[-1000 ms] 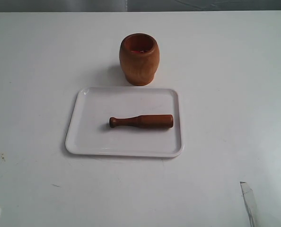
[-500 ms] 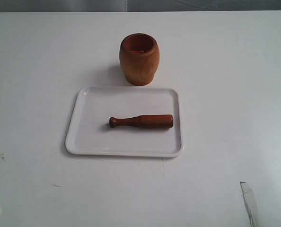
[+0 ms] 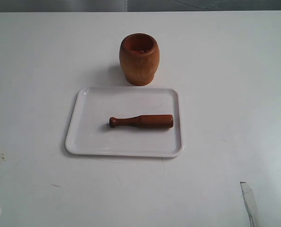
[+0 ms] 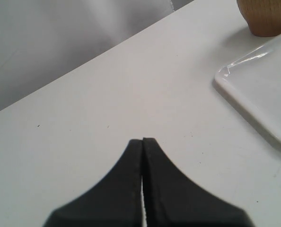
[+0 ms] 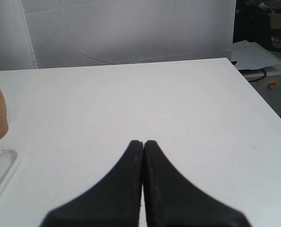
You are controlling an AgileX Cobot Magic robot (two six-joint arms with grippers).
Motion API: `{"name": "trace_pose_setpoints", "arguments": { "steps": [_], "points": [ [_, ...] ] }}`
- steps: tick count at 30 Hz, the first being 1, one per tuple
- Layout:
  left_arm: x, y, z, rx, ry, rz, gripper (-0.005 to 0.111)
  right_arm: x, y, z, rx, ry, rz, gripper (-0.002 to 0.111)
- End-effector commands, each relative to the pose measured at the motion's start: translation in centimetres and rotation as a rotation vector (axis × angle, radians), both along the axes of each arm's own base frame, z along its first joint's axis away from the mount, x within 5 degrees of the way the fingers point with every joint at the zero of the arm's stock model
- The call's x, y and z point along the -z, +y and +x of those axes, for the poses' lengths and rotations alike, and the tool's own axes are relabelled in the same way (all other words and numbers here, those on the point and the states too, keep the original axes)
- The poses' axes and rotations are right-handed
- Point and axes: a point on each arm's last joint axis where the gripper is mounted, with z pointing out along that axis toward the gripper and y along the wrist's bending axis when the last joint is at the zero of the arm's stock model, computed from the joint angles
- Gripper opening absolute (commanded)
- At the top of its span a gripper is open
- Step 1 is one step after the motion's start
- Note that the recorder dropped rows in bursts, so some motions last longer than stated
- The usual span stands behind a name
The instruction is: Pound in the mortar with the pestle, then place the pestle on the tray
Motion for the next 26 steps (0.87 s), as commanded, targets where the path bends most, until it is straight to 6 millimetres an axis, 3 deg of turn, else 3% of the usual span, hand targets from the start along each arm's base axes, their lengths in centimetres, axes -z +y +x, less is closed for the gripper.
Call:
{"name": "trace_pose_setpoints", "arguments": {
  "steps": [1, 26],
  "points": [
    [-0.01, -0.07, 0.01, 0.006, -0.004, -0.015, 0.0, 0.09, -0.03, -0.01, 0.007, 0.002, 0.005, 0.0],
    [-0.01, -0.07, 0.01, 0.006, -0.004, -0.015, 0.0, 0.09, 0.06, -0.03, -0.01, 0.002, 0.005, 0.0]
  ]
}}
